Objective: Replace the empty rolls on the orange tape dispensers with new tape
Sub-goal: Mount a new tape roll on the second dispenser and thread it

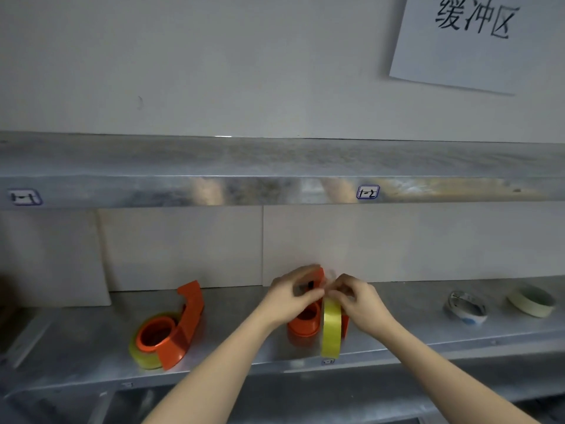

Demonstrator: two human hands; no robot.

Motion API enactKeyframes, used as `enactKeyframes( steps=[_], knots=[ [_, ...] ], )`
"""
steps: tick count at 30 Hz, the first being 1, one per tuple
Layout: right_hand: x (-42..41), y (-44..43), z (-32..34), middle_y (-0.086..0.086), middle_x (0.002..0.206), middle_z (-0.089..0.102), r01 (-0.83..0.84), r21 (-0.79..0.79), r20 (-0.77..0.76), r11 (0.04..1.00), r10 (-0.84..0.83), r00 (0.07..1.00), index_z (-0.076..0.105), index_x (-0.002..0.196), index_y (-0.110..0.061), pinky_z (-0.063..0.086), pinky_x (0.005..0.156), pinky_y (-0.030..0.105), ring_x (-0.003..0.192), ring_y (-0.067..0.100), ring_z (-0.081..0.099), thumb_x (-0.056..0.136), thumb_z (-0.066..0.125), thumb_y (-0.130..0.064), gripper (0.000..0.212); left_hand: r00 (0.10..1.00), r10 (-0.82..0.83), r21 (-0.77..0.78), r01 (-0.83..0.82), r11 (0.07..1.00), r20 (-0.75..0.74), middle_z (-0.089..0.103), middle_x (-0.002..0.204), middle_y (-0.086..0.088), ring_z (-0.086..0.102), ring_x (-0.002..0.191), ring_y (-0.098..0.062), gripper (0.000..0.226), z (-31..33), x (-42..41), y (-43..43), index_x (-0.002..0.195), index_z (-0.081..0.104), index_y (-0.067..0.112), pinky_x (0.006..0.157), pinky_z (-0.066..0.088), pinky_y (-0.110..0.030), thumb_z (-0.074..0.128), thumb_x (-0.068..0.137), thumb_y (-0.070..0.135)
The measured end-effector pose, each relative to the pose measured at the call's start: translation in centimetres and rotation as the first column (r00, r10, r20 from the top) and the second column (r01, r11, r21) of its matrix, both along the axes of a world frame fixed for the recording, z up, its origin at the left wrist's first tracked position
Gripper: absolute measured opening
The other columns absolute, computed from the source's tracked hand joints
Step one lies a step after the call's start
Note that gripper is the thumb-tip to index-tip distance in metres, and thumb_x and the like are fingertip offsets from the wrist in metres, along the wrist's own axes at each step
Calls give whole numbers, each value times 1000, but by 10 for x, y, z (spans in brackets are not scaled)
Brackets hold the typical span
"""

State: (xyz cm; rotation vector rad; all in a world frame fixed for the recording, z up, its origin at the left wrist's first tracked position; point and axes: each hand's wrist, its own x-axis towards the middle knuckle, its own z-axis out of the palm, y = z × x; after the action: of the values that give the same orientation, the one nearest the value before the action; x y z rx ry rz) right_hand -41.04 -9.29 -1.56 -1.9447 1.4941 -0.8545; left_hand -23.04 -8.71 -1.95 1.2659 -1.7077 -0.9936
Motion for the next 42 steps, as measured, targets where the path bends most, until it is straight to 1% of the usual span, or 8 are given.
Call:
enactKeyframes(
  steps=[3, 8, 13, 22, 25, 29, 37, 42],
  knots=[
    [1, -7, -5, -1, 85, 72, 9, 16, -11, 1000, -9, 1000, 66, 85, -18, 51, 75, 31, 81, 14, 66, 86, 61, -22, 6, 987, -24, 62, 14, 998, 157, 43, 126, 36, 42, 112, 21, 79, -19, 16, 1, 127, 33, 56, 97, 33, 0, 83, 73, 26],
    [9, -17, -9, 2, 85, 71, -3, 13, -18, 1000, 4, 1000, 65, 86, -11, 47, 71, 20, 81, 12, 63, 88, 60, -17, 8, 893, 56, 171, -147, 974, 447, 25, 160, 1, 24, 146, -22, 121, -71, 31, -8, 152, 19, 33, 120, 23, -43, 86, 54, 54],
    [11, -28, -16, 5, 85, 70, -20, 19, -61, 1000, 21, 998, 65, 87, -10, 49, 77, 33, 81, 18, 63, 88, 60, -18, 9, 805, 54, 128, -160, 979, 590, 34, 155, 7, 24, 146, -17, 113, -93, 19, -16, 148, 30, 34, 121, 15, -42, 83, 52, 60],
    [19, -43, -22, -5, 76, 62, -3, 58, -90, 998, 8, 996, 64, 89, -10, 41, 62, 8, 71, 8, 56, 90, 57, -19, 11, 779, 129, 107, -244, 964, 614, 48, 141, 9, 40, 132, -18, 81, -100, 5, -25, 133, 47, 35, 112, 23, -36, 73, 61, 63],
    [18, -45, -19, -8, 75, 60, 11, 81, -78, 997, -5, 997, 62, 85, -13, 39, 59, 4, 70, 5, 54, 90, 56, -18, 9, 860, 87, 199, -214, 956, 503, 54, 133, 7, 44, 128, -22, 79, -92, 5, -24, 129, 49, 38, 110, 31, -41, 69, 58, 65],
    [20, -45, -13, -13, 72, 57, 16, 59, -72, 998, -12, 997, 56, 76, -23, 39, 59, 4, 70, 3, 53, 90, 57, -18, 15, 995, 66, 322, -88, 942, 80, 62, 112, 14, 60, 111, -13, 54, -78, 9, -18, 115, 52, 39, 93, 49, -23, 81, 74, 22],
    [22, -49, -9, 2, 81, 67, 57, 51, -11, 997, -56, 998, 63, 86, -12, 41, 58, 10, 76, 12, 60, 90, 58, -20, 10, 984, 138, 436, -74, 897, -115, 55, 119, 7, 53, 111, -14, 65, -58, 19, -14, 135, 45, 32, 101, 47, -32, 73, 82, 7],
    [29, -52, -5, 7, 82, 69, 77, 37, 17, 996, -77, 997, 63, 84, -8, 42, 56, 8, 76, 17, 61, 89, 58, -16, 11, 948, 205, 483, -63, 873, -245, 58, 124, -3, 58, 102, -15, 49, -41, 18, -15, 139, 49, 17, 83, 49, -23, 60, 91, 11]
  ],
)
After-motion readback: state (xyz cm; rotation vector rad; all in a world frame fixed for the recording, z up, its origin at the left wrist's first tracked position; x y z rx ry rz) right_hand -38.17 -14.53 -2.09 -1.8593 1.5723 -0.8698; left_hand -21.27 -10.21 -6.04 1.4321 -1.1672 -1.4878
